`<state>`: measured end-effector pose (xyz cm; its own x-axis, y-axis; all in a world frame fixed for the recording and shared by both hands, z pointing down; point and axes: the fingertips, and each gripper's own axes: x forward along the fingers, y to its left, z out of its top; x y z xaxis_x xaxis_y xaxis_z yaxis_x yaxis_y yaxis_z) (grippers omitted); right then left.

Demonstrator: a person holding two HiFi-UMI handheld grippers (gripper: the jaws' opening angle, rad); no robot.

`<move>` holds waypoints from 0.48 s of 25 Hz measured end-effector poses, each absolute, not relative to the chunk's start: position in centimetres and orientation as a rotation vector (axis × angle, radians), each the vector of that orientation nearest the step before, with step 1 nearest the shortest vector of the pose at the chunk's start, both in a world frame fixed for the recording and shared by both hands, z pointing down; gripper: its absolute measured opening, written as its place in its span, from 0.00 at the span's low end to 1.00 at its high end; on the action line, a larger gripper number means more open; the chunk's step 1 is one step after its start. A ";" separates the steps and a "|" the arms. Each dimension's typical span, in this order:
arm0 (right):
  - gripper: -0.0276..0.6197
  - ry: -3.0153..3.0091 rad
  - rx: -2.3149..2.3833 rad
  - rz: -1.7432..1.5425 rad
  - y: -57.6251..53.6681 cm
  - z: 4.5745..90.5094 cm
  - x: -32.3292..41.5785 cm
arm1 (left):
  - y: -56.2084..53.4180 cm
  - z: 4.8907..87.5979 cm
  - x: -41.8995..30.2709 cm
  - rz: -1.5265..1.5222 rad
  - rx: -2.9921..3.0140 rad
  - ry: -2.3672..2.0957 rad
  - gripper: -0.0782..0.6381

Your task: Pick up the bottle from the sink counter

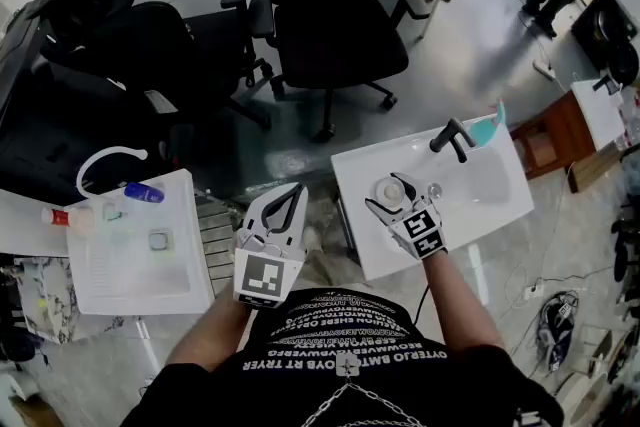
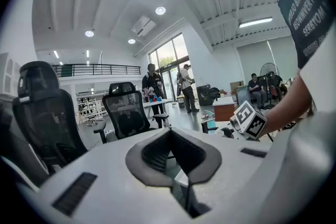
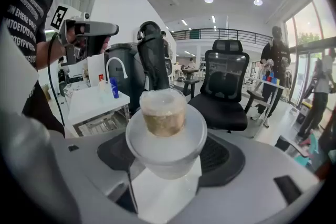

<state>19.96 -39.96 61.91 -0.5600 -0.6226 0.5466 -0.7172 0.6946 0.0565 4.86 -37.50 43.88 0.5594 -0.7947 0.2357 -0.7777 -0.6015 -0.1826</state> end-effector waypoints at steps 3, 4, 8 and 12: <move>0.56 -2.376 1.024 0.221 -38.3 59.9 20.3 | -35.9 43.5 5.3 -0.442 -2.725 1.375 0.11; 0.56 -2.384 1.020 0.220 -37.8 59.3 20.3 | -35.4 43.4 5.3 -0.438 -2.723 1.377 0.11; 0.56 -2.435 1.010 0.230 -36.0 56.6 20.4 | -33.9 42.8 5.4 -0.422 -2.696 1.392 0.11; 0.56 -2.467 1.005 0.212 -34.4 54.1 20.1 | -32.5 42.3 5.4 -0.398 -2.684 1.402 0.11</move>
<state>20.14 -34.44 54.09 -0.6243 -0.6212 0.4737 -0.6928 0.7205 0.0318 5.43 -32.54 42.30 0.5455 -0.8166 0.1886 -0.7937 -0.5756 -0.1966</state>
